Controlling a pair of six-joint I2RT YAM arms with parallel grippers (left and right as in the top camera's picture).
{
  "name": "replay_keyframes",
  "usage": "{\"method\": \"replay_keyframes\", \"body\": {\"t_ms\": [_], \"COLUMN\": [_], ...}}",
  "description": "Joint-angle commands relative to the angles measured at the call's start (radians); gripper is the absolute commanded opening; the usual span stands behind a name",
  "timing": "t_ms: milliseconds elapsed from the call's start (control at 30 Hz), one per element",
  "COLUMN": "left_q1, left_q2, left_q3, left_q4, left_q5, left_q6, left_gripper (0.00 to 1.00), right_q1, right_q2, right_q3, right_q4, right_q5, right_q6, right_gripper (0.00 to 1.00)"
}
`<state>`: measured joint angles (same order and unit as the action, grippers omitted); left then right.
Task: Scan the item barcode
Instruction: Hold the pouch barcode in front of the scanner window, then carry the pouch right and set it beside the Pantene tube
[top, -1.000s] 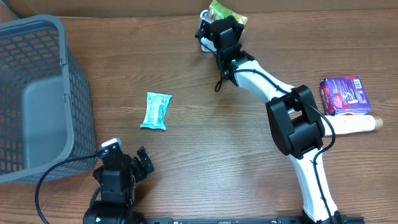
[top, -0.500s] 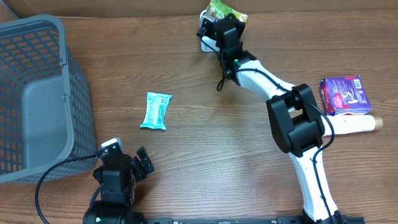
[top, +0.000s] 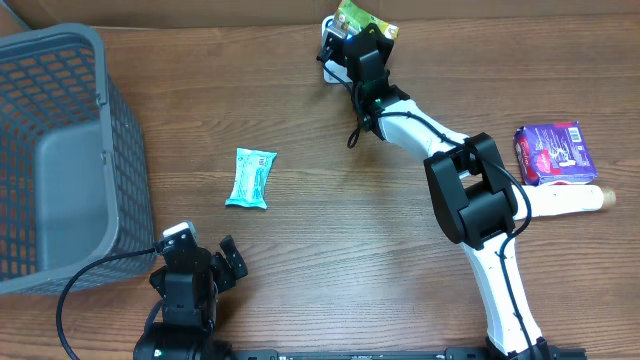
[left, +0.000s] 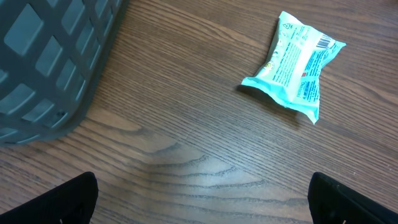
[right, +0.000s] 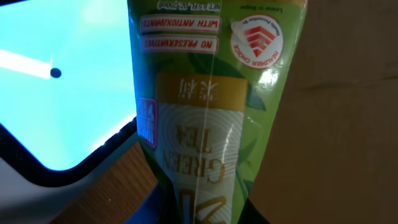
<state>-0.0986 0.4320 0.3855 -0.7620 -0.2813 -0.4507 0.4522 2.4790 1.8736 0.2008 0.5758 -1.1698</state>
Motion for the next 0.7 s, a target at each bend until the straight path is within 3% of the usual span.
{"method": "replay_keyframes", "body": {"t_ms": [0, 200, 233, 267, 300, 367, 533, 667], "left_q1": [-0.002, -0.002, -0.002, -0.002, -0.002, -0.002, -0.002, -0.002], "left_q2": [-0.008, -0.008, -0.008, -0.008, -0.008, -0.008, -0.008, -0.008], "left_q3": [0.001, 0.001, 0.001, 0.001, 0.001, 0.001, 0.001, 0.001], "left_q4": [0.003, 0.003, 0.003, 0.003, 0.003, 0.003, 0.003, 0.003], "left_q5": [-0.014, -0.014, -0.014, -0.014, -0.014, -0.014, -0.014, -0.014], "left_q6": [-0.018, -0.018, -0.018, -0.018, -0.018, -0.018, -0.018, -0.018], "left_gripper": [1.0, 1.0, 1.0, 1.0, 1.0, 1.0, 1.0, 1.0], "right_q1": [0.009, 0.014, 0.014, 0.014, 0.011, -0.01, -0.133, -0.279], "right_q2": [-0.122, -0.408, -0.47, -0.522, -0.575, -0.679, -0.867, -0.934], "right_q3": [0.025, 0.025, 0.025, 0.025, 0.025, 0.025, 0.025, 0.025], "right_q4": [-0.02, -0.325, -0.399, -0.455, -0.511, -0.644, -0.901, -1.087], "right_q5": [0.035, -0.011, -0.041, -0.071, -0.107, -0.24, -0.574, -0.683], "right_q6": [0.102, 0.364, 0.428, 0.521, 0.639, 0.842, 1.136, 1.282], "right_gripper": [0.12, 0.12, 0.16, 0.25, 0.28, 0.27, 0.28, 0.27]}}
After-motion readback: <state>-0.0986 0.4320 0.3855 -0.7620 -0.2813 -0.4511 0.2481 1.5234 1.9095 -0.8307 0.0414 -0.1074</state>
